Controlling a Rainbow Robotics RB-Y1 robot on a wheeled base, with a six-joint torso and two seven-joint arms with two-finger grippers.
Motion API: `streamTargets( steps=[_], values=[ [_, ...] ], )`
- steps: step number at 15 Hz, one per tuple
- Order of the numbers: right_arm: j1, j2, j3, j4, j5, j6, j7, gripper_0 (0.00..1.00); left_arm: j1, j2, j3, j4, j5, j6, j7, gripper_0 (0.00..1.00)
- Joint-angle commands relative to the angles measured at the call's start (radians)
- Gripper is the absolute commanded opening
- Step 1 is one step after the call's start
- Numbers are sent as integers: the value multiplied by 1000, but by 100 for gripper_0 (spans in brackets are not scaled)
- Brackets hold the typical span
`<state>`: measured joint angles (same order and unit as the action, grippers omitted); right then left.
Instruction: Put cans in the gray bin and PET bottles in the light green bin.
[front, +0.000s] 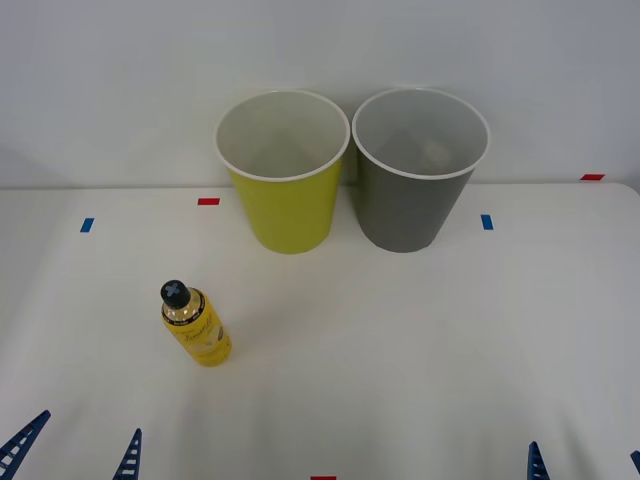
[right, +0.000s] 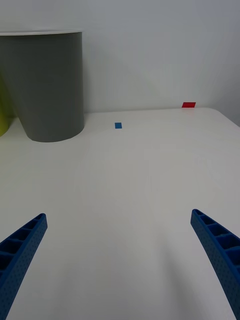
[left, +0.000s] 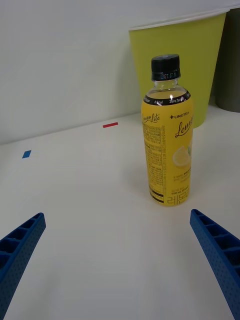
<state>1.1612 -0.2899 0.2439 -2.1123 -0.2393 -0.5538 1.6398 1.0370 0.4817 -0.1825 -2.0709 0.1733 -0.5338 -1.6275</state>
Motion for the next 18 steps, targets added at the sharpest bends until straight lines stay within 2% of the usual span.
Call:
streamTargets(
  steps=[1, 15, 18],
  values=[
    [0, 0, 0, 0, 0, 0, 0, 100, 0, 0, 0, 0, 0, 0, 0, 100],
    [0, 0, 0, 0, 0, 0, 0, 100, 0, 0, 0, 0, 0, 0, 0, 100],
    [0, 0, 0, 0, 0, 0, 0, 100, -35, 6, -23, 74, 0, -8, 0, 100]
  ],
)
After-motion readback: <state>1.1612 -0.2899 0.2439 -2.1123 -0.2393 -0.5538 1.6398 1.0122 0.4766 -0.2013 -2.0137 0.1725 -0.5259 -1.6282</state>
